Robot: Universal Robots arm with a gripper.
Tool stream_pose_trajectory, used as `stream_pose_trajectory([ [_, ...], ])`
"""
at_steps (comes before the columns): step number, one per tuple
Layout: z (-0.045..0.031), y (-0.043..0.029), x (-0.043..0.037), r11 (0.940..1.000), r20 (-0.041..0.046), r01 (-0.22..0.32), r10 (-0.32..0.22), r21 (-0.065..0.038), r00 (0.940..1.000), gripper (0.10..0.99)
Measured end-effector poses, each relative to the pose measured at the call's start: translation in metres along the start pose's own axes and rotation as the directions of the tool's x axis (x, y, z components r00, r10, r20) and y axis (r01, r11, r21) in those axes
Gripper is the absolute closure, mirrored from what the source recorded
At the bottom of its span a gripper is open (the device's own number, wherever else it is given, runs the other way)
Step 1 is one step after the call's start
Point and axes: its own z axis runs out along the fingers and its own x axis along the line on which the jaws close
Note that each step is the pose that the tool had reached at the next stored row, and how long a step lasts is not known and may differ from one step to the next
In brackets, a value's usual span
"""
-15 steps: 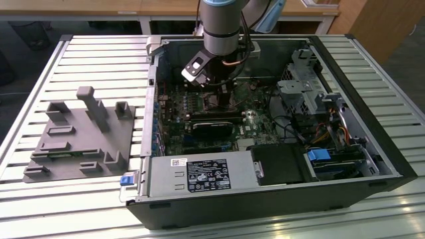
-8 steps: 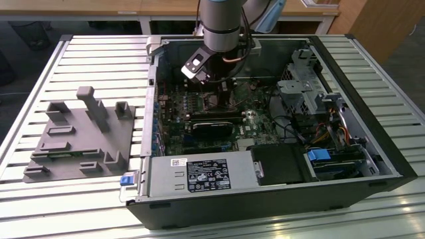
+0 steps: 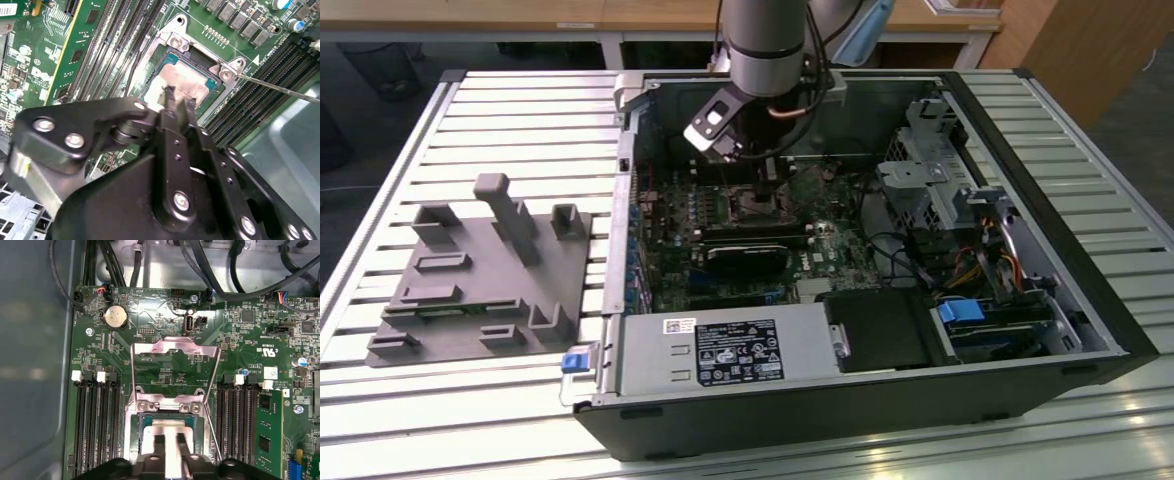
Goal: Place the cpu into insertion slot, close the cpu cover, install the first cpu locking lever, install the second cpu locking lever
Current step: 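Place the cpu into insertion slot, then close the cpu cover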
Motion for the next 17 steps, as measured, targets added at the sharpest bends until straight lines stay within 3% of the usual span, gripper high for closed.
stream_pose_trajectory([
  [1,-0.0004,0.0,0.0,1.0,0.0,0.0,0.0,0.0,1.0,0.843],
  [3,-0.001,0.0001,0.0,1.0,-0.0001,0.0,0.0,0.0,1.0,0.961],
  [5,-0.002,0.0001,0.0,1.0,0.0001,0.0,0.0,0.0,1.0,0.98],
  [17,-0.0048,0.0003,-0.0001,1.0,-0.0007,0.0,0.0,0.0,1.0,0.98],
])
